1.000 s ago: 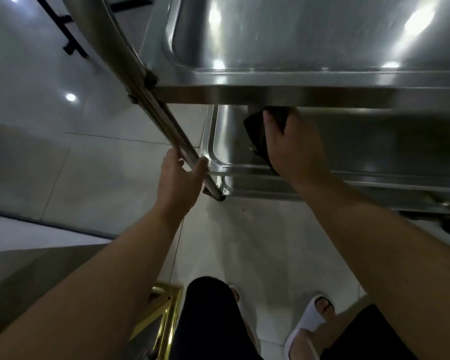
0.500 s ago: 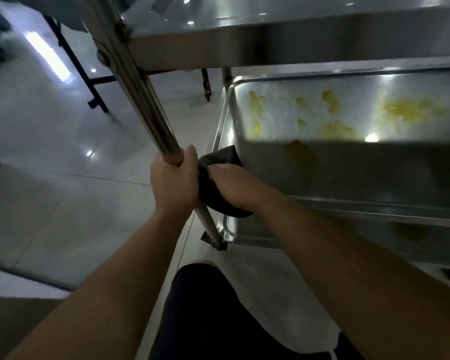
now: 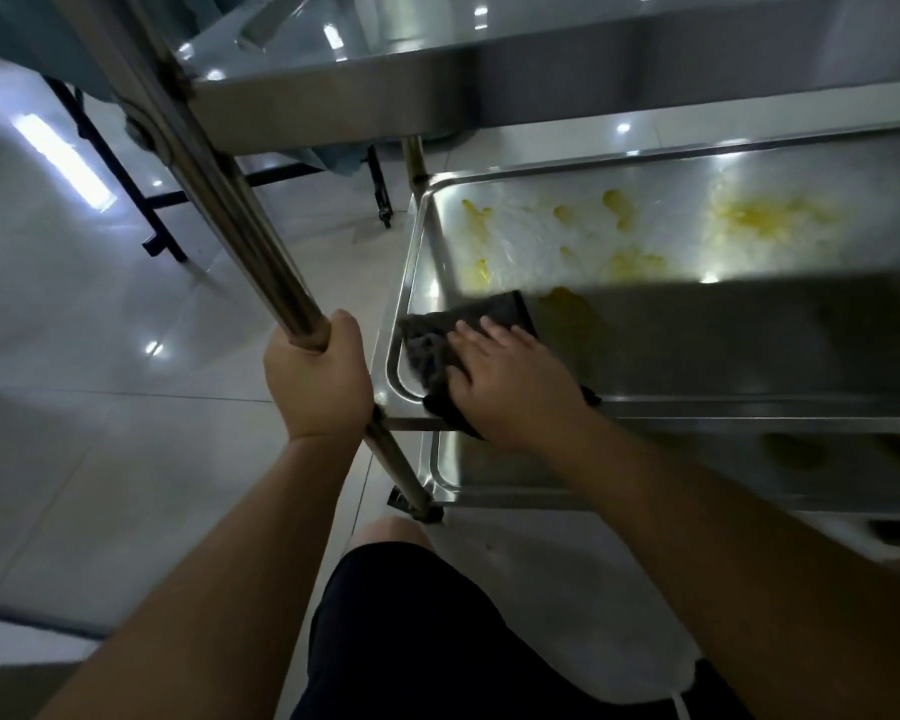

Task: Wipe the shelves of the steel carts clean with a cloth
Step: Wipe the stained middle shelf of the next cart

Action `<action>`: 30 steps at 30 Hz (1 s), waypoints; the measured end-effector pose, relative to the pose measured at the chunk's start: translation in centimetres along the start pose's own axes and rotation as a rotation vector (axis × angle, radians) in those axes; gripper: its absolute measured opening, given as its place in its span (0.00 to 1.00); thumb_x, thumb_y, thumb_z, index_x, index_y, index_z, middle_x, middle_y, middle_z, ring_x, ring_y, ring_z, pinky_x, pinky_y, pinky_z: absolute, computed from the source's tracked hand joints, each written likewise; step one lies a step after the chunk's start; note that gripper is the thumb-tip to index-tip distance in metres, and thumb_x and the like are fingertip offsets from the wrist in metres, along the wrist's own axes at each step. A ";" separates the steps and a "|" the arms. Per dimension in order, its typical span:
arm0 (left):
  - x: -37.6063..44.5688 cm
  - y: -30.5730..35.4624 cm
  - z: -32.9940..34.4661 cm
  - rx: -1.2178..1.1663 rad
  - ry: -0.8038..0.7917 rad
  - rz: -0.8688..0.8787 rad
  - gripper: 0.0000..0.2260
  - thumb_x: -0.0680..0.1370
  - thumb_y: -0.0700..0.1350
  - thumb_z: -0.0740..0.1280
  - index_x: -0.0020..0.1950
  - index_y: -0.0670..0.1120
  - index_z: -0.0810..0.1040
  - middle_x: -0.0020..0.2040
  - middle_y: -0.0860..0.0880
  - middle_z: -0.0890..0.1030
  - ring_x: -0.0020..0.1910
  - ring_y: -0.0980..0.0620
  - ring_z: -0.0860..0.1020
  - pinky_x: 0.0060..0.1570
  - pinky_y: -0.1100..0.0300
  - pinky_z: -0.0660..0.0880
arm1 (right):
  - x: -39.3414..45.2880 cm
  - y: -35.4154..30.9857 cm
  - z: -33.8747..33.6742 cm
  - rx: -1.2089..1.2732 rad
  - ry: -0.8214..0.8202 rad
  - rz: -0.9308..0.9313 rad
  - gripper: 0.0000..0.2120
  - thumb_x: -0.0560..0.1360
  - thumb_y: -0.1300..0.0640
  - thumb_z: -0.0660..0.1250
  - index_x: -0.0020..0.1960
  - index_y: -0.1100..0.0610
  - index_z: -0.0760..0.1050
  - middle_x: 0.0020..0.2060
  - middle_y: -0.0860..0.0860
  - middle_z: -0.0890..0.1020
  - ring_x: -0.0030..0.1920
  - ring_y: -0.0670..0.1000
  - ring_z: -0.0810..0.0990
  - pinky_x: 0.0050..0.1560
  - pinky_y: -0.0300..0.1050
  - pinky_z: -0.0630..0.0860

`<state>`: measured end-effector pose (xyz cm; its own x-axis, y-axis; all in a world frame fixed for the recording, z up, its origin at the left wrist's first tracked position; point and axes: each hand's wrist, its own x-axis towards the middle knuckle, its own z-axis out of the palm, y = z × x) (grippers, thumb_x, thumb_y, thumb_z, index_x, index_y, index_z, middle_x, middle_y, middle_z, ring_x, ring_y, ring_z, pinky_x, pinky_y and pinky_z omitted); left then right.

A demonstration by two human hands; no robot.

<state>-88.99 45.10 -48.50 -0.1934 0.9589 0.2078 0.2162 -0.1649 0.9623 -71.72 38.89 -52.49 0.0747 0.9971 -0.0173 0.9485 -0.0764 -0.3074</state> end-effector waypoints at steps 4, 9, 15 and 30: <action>0.4 0.1 0.2 -0.004 0.017 -0.012 0.19 0.73 0.50 0.67 0.42 0.32 0.71 0.38 0.30 0.73 0.32 0.44 0.74 0.37 0.39 0.78 | -2.8 8.2 -2.7 -0.078 0.005 0.168 0.33 0.83 0.39 0.42 0.84 0.50 0.53 0.83 0.46 0.54 0.83 0.50 0.50 0.82 0.54 0.50; 0.2 -0.7 -0.1 -0.007 0.046 -0.015 0.18 0.73 0.49 0.68 0.42 0.33 0.71 0.35 0.34 0.73 0.32 0.37 0.75 0.35 0.39 0.78 | -6.8 16.2 -5.2 -0.134 0.010 0.464 0.32 0.84 0.39 0.42 0.85 0.51 0.49 0.84 0.47 0.50 0.83 0.52 0.48 0.82 0.55 0.50; 0.2 -1.2 0.1 -0.076 0.052 -0.041 0.12 0.73 0.49 0.67 0.40 0.40 0.70 0.34 0.41 0.69 0.32 0.43 0.70 0.35 0.47 0.69 | -3.7 12.4 -4.4 -0.136 0.022 0.557 0.32 0.83 0.41 0.41 0.85 0.52 0.48 0.84 0.49 0.49 0.83 0.57 0.48 0.81 0.60 0.48; -0.1 -1.4 -0.5 -0.036 0.043 0.037 0.13 0.74 0.47 0.67 0.40 0.39 0.69 0.35 0.35 0.70 0.32 0.40 0.71 0.34 0.43 0.73 | 4.9 0.4 -0.4 -0.087 0.006 0.030 0.31 0.83 0.37 0.46 0.84 0.47 0.54 0.83 0.45 0.56 0.83 0.52 0.52 0.80 0.57 0.49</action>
<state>-89.77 45.08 -49.78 -0.2269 0.9414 0.2496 0.1900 -0.2086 0.9594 -70.89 43.77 -52.31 0.1047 0.9943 -0.0191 0.9689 -0.1063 -0.2233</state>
